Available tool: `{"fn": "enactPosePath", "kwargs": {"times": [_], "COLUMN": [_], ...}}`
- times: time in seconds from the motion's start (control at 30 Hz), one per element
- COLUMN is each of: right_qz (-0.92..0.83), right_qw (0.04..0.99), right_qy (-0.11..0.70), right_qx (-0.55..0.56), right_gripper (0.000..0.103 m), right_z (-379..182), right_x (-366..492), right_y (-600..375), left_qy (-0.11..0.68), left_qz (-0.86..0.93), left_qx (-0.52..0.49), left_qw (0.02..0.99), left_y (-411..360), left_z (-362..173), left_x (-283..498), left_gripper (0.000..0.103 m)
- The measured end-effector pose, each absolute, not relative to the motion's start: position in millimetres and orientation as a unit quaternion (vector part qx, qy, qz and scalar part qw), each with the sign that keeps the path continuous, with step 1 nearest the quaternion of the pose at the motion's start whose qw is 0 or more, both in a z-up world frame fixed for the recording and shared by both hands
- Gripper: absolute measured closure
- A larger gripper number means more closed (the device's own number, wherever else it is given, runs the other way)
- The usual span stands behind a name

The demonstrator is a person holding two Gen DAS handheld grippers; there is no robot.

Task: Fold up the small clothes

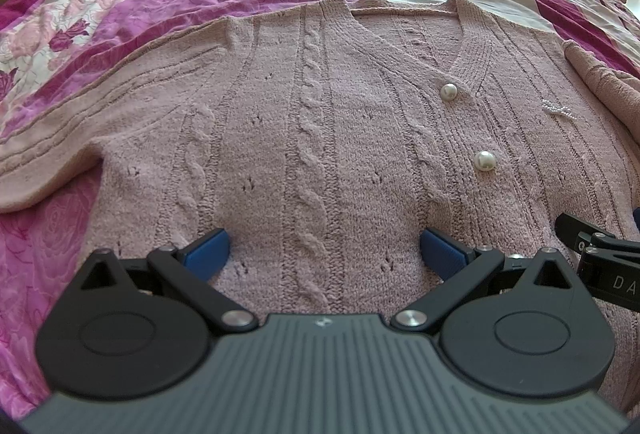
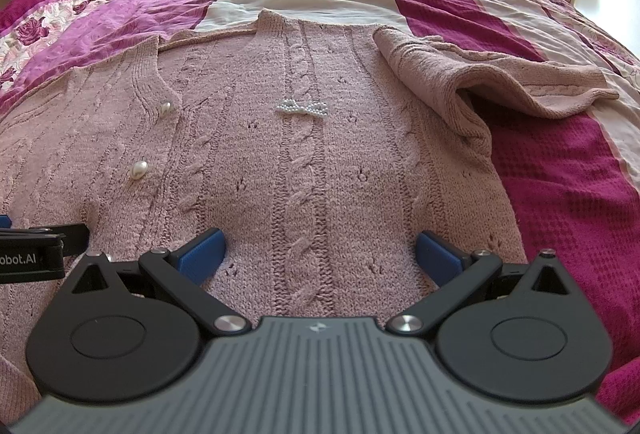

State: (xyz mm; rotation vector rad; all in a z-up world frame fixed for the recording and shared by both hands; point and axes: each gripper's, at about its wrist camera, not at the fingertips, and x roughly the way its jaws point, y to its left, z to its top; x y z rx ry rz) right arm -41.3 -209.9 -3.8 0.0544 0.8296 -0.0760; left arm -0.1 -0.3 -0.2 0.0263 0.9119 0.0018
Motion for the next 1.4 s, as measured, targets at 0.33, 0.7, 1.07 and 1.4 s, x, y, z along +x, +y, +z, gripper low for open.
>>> {"fn": "enactPosePath", "kwargs": {"times": [0.33, 0.7, 1.07, 1.4], "right_qz": [-0.037, -0.036, -0.029, -0.012], "right_qw": [0.915, 0.915, 0.914, 0.917], "right_qy": [0.402, 0.401, 0.404, 0.396], "right_qx": [0.026, 0.031, 0.033, 0.044], "right_gripper": [0.000, 0.000, 0.000, 0.000], "right_z": [-4.1, -4.7, -5.5, -3.6], "right_x": [-41.6, -40.9, -40.3, -45.4], "right_y": [-210.1, -209.9, -213.6, -220.2], "left_qy": [0.440, 0.440, 0.441, 0.448], "left_qz": [0.001, 0.001, 0.002, 0.004], "left_qx": [0.013, 0.014, 0.015, 0.007], "left_qw": [0.898, 0.898, 0.897, 0.894], "left_y": [1.5, 0.8, 3.0, 4.1], "left_z": [-0.1, -0.1, 1.1, 0.4], "left_x": [0.1, 0.0, 1.0, 3.1], "left_gripper": [0.000, 0.000, 0.000, 0.000]}}
